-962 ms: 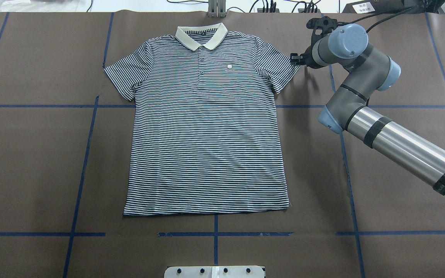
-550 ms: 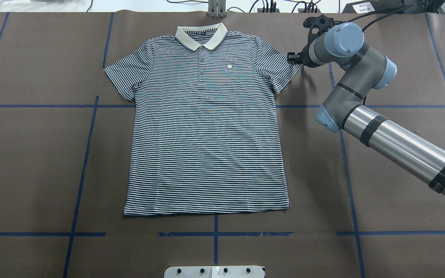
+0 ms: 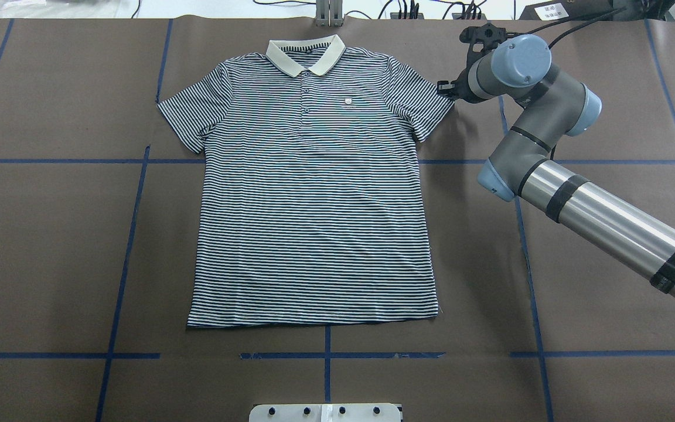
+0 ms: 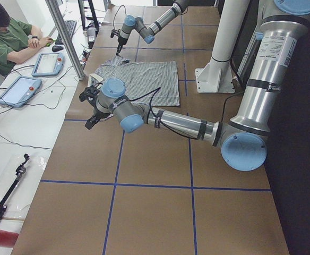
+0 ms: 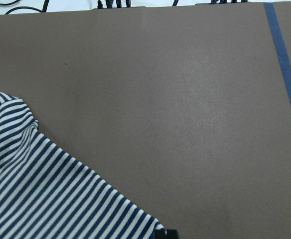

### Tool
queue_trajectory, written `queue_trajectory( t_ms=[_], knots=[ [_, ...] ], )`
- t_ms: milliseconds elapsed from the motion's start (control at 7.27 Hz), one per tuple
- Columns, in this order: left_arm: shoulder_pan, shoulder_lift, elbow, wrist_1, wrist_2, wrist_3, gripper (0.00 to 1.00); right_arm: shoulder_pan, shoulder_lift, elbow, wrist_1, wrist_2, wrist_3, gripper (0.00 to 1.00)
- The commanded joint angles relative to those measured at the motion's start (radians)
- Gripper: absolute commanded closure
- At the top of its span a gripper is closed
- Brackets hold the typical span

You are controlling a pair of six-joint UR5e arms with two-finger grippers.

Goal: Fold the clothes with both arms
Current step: 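Fold the sleeve nearest the right gripper inward onto the shirt body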

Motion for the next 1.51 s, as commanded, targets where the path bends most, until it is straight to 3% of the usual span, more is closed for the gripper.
queue_trajectory(
  t_ms=[0, 275, 412, 550, 688, 825, 1375],
  knots=[
    [0.0, 0.0, -0.001, 0.0, 0.0, 0.0, 0.0, 0.001, 0.003, 0.099, -0.129, -0.002, 0.005, 1.0],
    [0.0, 0.0, 0.001, 0.0, 0.0, 0.0, 0.0, -0.015, 0.079, 0.193, -0.342, -0.021, 0.11, 1.0],
    [0.0, 0.0, 0.001, 0.0, 0.0, 0.0, 0.0, -0.058, 0.157, 0.184, -0.428, -0.12, 0.212, 1.0],
    [0.0, 0.0, 0.002, 0.002, 0.0, 0.0, 0.0, -0.098, 0.222, 0.133, -0.451, -0.179, 0.292, 1.0],
    [0.0, 0.0, 0.002, 0.002, 0.0, 0.0, 0.0, -0.127, 0.333, -0.004, -0.45, -0.245, 0.349, 1.0],
    [0.0, 0.0, 0.004, 0.002, 0.0, 0.0, 0.0, -0.15, 0.369, -0.059, -0.449, -0.286, 0.4, 1.0],
    [0.003, 0.0, 0.004, 0.002, 0.0, -0.002, 0.0, -0.203, 0.382, -0.073, -0.444, -0.321, 0.402, 1.0]
  ],
)
